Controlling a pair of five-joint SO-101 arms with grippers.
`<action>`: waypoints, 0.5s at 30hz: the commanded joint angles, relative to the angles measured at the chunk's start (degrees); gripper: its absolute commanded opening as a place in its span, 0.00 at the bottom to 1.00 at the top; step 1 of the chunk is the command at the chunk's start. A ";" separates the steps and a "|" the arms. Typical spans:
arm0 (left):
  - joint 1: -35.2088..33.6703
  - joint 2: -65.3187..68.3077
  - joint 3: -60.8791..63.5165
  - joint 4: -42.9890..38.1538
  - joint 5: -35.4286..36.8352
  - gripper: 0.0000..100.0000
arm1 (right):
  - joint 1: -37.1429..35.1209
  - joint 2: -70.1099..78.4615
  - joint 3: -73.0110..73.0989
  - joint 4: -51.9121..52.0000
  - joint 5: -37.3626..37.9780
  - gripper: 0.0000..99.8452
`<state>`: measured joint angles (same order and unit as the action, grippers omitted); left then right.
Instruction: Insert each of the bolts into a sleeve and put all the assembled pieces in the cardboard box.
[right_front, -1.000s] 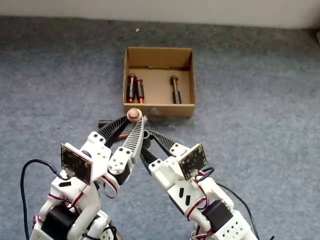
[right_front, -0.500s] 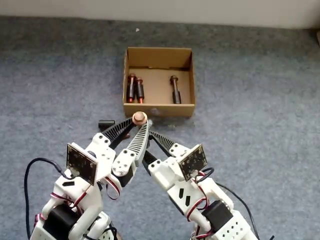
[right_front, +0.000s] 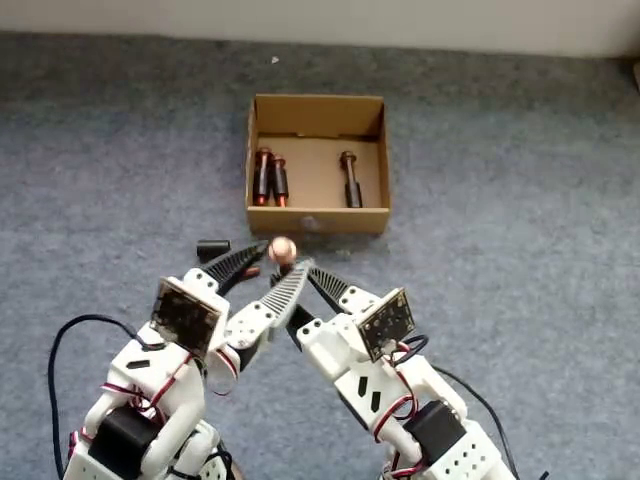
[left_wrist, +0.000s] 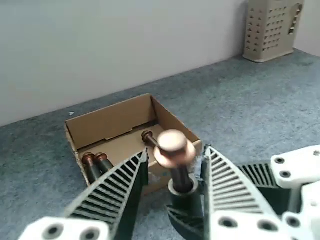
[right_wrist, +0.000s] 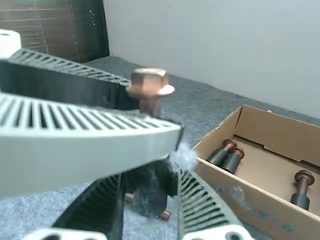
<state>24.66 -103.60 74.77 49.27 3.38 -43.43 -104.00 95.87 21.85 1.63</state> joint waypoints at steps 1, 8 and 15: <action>-3.56 -0.40 -2.86 0.09 -0.53 0.20 | -0.04 -1.19 4.26 -1.54 0.44 0.00; -6.37 -0.57 -3.38 1.76 -3.78 0.20 | 5.23 -1.10 4.35 -1.54 0.00 0.00; -14.37 -0.57 -11.21 13.36 -5.10 0.12 | 11.91 -0.92 6.64 -1.19 -0.09 0.00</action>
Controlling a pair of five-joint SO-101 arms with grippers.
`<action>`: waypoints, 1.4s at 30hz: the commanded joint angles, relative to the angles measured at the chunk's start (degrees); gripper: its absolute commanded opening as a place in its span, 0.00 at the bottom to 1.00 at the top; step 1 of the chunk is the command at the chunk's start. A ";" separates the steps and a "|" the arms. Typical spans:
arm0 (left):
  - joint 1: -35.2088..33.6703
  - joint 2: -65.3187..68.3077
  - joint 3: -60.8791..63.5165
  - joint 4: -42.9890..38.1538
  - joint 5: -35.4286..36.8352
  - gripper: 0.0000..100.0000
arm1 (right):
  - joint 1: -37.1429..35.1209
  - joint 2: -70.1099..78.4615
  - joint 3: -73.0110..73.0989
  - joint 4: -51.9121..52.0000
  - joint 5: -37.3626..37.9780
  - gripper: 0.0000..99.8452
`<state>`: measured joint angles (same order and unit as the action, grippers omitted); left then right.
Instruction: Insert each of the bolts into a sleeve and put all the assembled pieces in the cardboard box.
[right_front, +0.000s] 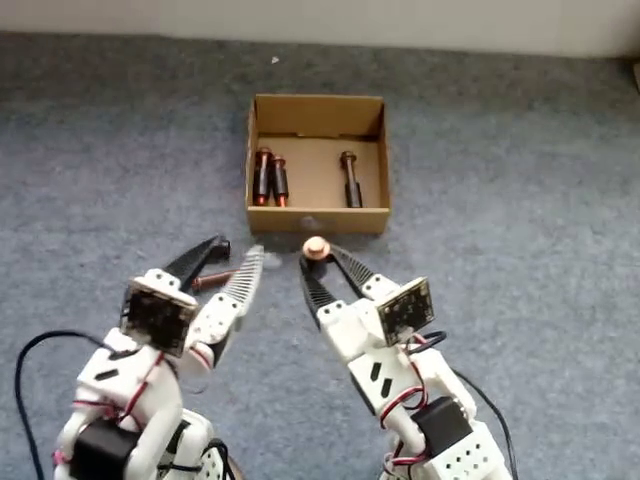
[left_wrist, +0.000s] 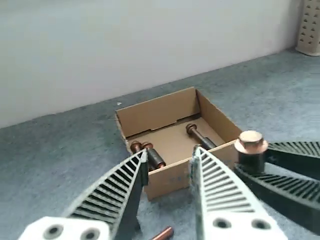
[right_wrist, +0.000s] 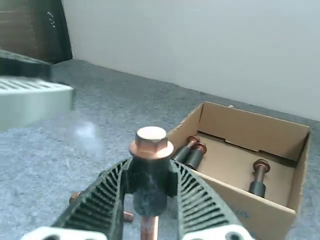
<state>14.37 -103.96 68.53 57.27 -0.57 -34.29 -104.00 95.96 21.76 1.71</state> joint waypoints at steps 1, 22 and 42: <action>-4.97 -0.22 -4.70 6.86 -1.85 0.10 | 3.56 -0.92 6.55 -1.19 -0.18 0.00; -25.01 -0.40 18.68 5.71 -7.82 0.01 | 9.10 27.03 -23.34 -2.95 0.00 0.00; -25.10 -0.40 18.77 5.71 -7.91 0.01 | 18.86 102.20 -59.47 -36.70 0.26 0.01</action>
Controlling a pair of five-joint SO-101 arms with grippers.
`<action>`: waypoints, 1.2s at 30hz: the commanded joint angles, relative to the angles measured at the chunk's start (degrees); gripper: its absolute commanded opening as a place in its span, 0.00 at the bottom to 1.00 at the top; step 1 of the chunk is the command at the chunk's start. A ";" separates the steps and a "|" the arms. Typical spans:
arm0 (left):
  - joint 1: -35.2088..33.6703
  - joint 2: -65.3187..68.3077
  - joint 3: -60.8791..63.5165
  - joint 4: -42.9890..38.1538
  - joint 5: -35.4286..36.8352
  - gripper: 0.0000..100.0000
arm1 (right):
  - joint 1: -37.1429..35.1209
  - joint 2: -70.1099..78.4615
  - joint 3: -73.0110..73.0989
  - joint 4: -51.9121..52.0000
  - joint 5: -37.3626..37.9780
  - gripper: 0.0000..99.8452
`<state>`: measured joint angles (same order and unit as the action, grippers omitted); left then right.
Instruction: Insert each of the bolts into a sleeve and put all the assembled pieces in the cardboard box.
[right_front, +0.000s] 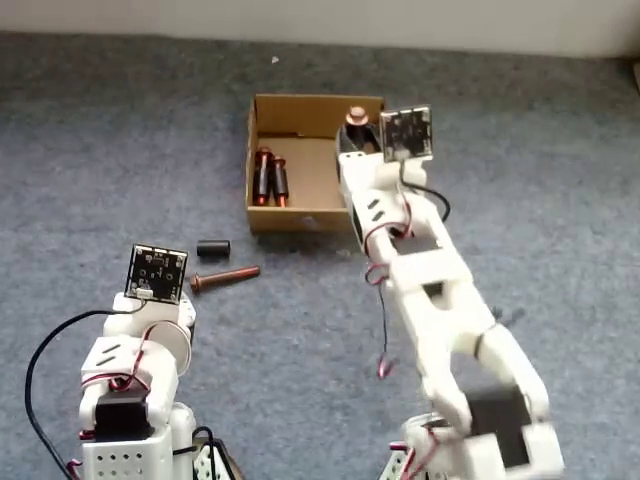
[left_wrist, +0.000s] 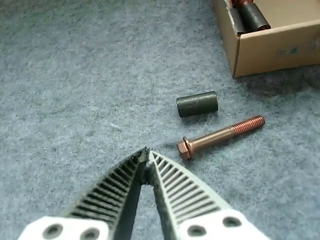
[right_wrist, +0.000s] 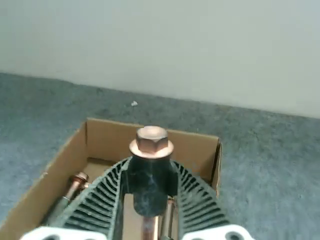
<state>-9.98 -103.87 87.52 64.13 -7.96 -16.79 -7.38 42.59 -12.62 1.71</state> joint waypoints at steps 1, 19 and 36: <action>-0.75 -0.48 -0.22 -1.14 -0.53 0.01 | 1.71 7.96 -7.25 -2.33 0.26 0.01; -5.14 -0.48 -0.84 -2.81 -0.18 0.01 | -1.71 -6.64 -12.26 29.41 0.26 0.13; -16.57 -0.40 -0.84 -6.95 5.63 0.01 | -29.41 -19.91 1.89 44.88 4.75 0.13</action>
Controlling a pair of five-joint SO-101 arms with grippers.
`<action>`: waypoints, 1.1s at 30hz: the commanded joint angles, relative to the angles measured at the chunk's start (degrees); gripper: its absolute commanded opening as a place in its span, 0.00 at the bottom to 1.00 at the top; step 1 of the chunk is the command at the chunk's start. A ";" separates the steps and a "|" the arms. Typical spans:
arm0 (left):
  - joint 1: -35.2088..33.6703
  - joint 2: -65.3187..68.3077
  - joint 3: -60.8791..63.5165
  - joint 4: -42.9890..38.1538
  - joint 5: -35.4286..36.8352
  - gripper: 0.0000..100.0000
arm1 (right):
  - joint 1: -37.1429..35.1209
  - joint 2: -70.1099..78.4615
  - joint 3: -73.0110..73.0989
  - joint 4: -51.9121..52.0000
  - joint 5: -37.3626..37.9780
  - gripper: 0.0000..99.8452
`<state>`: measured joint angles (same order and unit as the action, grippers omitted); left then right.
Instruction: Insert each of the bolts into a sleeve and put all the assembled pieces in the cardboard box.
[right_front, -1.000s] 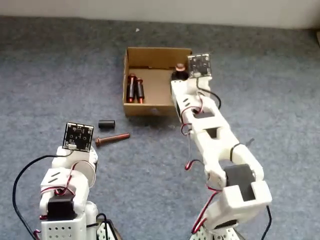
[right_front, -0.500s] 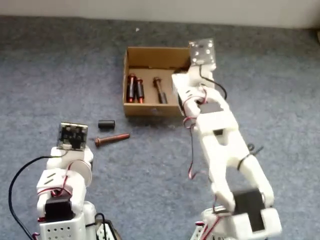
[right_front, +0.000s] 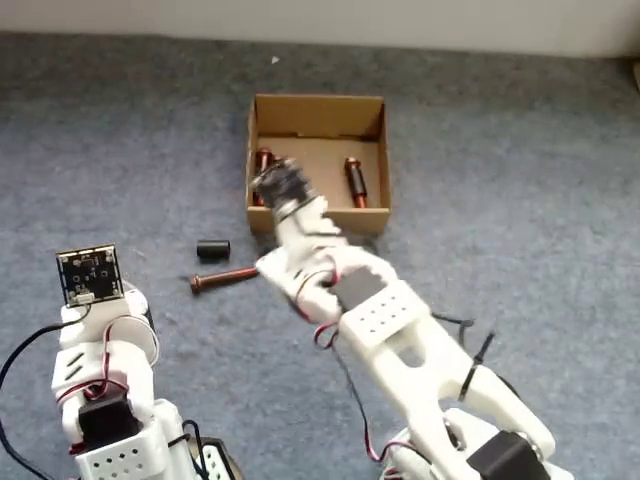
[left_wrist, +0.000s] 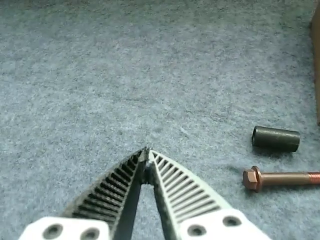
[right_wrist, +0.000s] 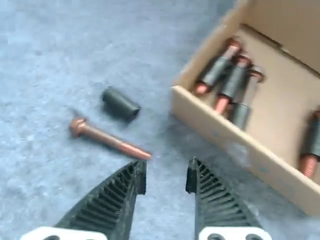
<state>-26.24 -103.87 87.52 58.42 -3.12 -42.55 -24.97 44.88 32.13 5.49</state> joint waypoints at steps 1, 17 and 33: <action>-0.31 -0.40 -0.84 -1.23 0.79 0.01 | -4.35 -2.15 -0.40 0.13 1.32 0.13; -0.31 -0.40 -0.75 -1.23 0.79 0.01 | -7.60 36.26 -38.02 13.14 21.63 0.13; -0.13 -0.40 -0.48 -1.23 0.70 0.01 | -7.69 64.48 -79.08 32.57 26.73 0.22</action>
<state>-26.24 -103.87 87.52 58.42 -2.77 -49.58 38.24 -27.38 61.58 30.02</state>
